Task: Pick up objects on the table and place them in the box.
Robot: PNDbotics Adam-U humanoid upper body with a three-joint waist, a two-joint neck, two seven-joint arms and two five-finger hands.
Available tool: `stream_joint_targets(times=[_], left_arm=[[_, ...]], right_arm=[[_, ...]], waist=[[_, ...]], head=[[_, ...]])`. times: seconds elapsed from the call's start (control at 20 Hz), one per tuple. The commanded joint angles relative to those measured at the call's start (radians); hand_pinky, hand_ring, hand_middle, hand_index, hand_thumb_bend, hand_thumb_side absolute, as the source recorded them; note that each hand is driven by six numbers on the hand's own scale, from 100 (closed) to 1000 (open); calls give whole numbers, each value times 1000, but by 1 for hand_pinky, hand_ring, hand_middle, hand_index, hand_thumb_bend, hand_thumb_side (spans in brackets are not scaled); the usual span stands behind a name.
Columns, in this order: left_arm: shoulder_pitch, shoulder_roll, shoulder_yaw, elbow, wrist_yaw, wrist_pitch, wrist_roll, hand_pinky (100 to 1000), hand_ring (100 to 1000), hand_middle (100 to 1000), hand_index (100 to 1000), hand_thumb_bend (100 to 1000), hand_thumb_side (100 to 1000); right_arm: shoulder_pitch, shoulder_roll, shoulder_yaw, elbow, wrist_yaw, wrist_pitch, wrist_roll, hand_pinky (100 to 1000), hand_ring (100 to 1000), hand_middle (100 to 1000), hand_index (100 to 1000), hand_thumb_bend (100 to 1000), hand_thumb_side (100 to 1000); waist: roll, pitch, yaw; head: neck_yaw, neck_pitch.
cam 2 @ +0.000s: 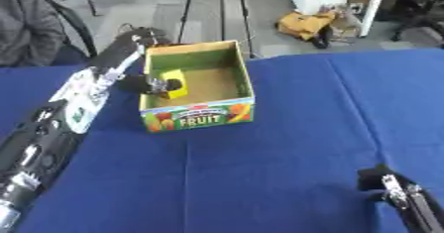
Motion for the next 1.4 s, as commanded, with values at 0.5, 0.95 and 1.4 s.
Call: stream_joint_targets(times=[0.5, 0.95, 1.4], left_arm=[[240, -80, 65, -243, 179, 85, 138, 767, 864, 805, 805, 667, 1000], [448, -146, 58, -412, 307, 157, 109, 758, 859, 794, 802, 644, 1000], [545, -178, 45, -518, 441, 234, 57, 752, 848, 783, 802, 632, 1000]], right_arm=[[-4, -10, -26, -14, -11, 1, -27, 556, 650, 587, 693, 100, 981], [-5, -5, -22, -13, -15, -1, -24, 556, 651, 588, 693, 100, 982], [-8, -7, -24, -22, -69, 2, -34, 557, 653, 593, 697, 100, 985]], waist=[[-4, -9, 89], [0, -15, 78], [-6, -24, 72]], head=[[-39, 4], [-38, 10], [-41, 14]])
